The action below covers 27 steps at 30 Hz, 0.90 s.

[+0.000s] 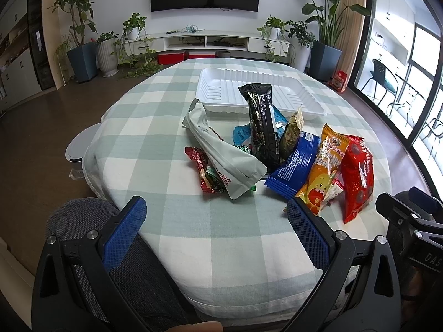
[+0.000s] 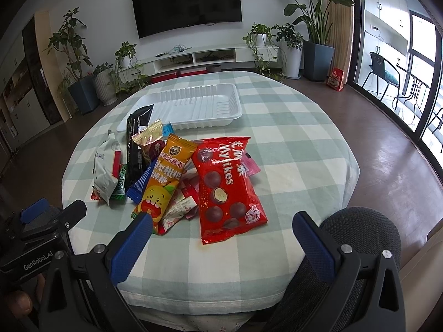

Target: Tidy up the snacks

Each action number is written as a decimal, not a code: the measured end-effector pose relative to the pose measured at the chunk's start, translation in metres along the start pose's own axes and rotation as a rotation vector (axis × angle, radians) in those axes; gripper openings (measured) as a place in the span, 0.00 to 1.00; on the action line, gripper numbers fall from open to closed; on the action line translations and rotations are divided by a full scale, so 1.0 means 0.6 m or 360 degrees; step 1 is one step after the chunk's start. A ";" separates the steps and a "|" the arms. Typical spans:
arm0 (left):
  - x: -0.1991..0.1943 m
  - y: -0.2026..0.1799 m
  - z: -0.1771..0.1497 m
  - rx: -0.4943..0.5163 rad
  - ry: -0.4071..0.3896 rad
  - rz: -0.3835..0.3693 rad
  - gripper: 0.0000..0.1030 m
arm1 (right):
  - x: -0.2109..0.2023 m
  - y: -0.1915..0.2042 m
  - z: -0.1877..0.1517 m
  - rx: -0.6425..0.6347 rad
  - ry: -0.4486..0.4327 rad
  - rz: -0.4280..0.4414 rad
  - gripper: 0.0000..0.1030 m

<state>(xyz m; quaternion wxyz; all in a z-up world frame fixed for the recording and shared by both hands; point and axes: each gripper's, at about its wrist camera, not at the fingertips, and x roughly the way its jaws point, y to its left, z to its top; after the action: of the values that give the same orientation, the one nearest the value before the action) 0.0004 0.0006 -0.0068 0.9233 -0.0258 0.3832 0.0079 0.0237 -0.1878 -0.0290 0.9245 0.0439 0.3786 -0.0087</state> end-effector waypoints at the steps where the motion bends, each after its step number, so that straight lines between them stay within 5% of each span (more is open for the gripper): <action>1: -0.001 0.000 0.001 0.0000 0.0000 0.0001 1.00 | 0.001 -0.001 -0.002 0.0000 0.0001 0.0000 1.00; 27: -0.003 -0.001 0.000 -0.0001 0.0005 0.0001 1.00 | 0.002 0.002 -0.003 -0.0002 0.0007 -0.0004 1.00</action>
<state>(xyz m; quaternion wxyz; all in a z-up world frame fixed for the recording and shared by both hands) -0.0008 -0.0002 -0.0055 0.9227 -0.0258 0.3846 0.0083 0.0233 -0.1866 -0.0308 0.9236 0.0428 0.3808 -0.0095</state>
